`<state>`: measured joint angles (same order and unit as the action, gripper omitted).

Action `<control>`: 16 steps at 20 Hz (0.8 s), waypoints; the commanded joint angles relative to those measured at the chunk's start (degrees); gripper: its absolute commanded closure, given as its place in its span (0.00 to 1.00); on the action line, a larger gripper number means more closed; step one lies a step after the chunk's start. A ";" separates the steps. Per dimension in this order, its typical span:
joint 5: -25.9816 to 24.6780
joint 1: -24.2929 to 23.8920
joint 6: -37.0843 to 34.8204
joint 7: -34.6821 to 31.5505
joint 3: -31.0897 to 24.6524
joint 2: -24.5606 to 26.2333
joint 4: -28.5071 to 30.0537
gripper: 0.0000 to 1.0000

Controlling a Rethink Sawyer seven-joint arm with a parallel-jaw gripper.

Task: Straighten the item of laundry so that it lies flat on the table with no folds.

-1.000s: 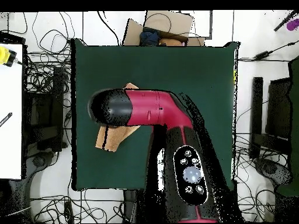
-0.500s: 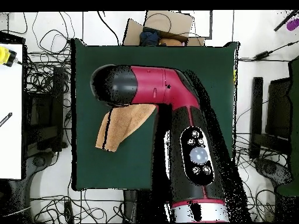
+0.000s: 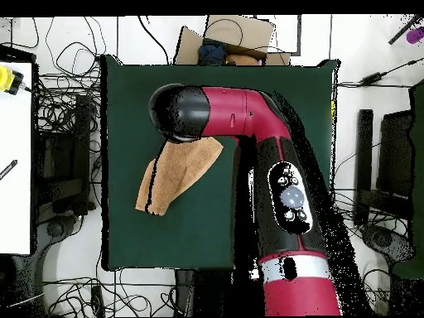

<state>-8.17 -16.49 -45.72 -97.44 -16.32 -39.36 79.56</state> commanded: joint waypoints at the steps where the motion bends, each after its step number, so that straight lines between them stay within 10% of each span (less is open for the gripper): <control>1: -6.43 -3.53 2.33 13.83 -6.09 6.90 1.74 0.00; 16: -15.10 -7.82 13.71 8.36 -10.64 10.27 7.97 0.00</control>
<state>-18.41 -23.86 -36.65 -97.44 -21.61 -31.00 81.10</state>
